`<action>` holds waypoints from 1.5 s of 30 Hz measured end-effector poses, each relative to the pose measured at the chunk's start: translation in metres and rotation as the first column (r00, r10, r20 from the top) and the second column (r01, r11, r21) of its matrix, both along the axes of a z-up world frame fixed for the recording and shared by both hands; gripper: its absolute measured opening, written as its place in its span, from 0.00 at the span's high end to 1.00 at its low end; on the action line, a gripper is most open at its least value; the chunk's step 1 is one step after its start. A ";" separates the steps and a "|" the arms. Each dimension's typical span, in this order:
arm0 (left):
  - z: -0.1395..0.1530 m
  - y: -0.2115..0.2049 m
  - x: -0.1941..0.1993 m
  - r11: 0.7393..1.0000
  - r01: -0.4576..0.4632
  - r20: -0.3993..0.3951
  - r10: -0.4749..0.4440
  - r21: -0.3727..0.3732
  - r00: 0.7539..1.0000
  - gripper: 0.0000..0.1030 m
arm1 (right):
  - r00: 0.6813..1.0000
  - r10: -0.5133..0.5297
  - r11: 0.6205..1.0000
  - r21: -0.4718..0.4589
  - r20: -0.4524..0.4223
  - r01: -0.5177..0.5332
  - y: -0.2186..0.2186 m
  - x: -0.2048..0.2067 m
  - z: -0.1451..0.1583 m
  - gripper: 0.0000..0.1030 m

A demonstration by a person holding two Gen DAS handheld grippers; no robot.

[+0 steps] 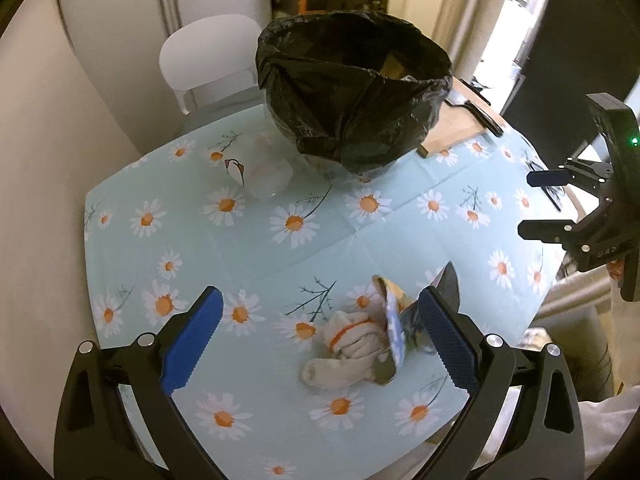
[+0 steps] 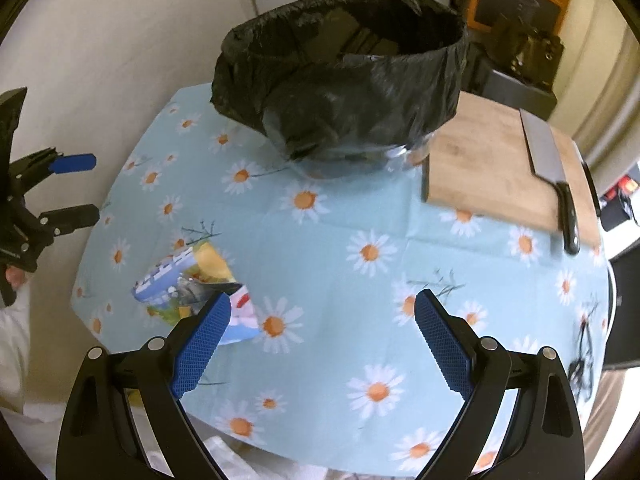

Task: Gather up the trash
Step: 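Move both tools back toward the remaining trash on the table, then grasp the clear measuring cup with the left tool while the right tool grasps the printed paper carton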

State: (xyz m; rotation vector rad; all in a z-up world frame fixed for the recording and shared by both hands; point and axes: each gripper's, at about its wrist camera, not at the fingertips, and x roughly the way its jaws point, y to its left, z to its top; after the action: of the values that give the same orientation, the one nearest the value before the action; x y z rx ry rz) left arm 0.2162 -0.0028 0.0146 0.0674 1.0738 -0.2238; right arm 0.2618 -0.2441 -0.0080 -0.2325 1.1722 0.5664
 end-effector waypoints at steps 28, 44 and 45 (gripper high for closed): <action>-0.056 0.057 0.043 0.996 0.087 -0.086 -0.089 -0.030 0.992 0.06 | 0.993 -0.012 1.000 0.007 -0.118 0.013 0.050 -0.035 -0.047 0.14; -0.081 0.066 0.121 0.966 0.257 -0.059 -0.257 -0.013 0.965 0.06 | 0.968 -0.036 0.991 0.113 -0.250 0.066 0.047 -0.016 -0.091 0.14; -0.083 0.066 0.125 0.966 0.257 -0.051 -0.257 -0.015 0.965 0.06 | 0.966 -0.038 0.991 0.118 -0.255 0.070 0.047 -0.016 -0.093 0.14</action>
State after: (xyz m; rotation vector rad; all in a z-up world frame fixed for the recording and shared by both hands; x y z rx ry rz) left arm 0.3408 0.0637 -0.0687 0.1948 1.1159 -0.4665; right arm 0.2463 -0.1969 -0.1007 -0.0193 1.3792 0.6324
